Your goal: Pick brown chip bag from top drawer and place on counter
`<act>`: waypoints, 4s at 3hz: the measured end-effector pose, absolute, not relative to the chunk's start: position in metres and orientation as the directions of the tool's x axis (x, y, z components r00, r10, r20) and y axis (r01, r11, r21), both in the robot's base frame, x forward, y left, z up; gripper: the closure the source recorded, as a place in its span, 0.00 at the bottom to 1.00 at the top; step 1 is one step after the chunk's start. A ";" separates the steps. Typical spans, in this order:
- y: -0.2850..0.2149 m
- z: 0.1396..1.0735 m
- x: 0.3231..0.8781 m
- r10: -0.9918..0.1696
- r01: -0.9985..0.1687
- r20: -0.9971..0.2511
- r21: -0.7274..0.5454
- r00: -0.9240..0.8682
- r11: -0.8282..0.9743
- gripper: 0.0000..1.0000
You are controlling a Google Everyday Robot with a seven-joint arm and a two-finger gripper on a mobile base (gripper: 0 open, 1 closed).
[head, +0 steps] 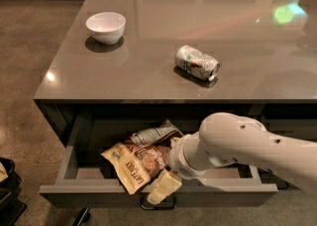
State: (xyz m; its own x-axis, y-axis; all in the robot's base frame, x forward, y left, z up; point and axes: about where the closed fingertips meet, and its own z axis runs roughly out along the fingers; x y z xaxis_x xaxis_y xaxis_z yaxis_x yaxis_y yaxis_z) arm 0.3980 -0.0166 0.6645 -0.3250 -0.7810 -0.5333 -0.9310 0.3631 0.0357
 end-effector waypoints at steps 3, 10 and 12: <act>0.023 0.702 0.423 -0.785 -0.962 -0.570 0.034 -0.241 0.270 0.00; 0.060 0.655 0.460 -0.817 -0.983 -0.558 -0.015 -0.144 0.183 0.00; 0.058 0.650 0.461 -0.821 -0.983 -0.551 0.000 -0.152 0.182 0.19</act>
Offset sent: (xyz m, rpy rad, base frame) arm 0.0319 0.0381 0.0466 0.0365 -0.0206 0.1071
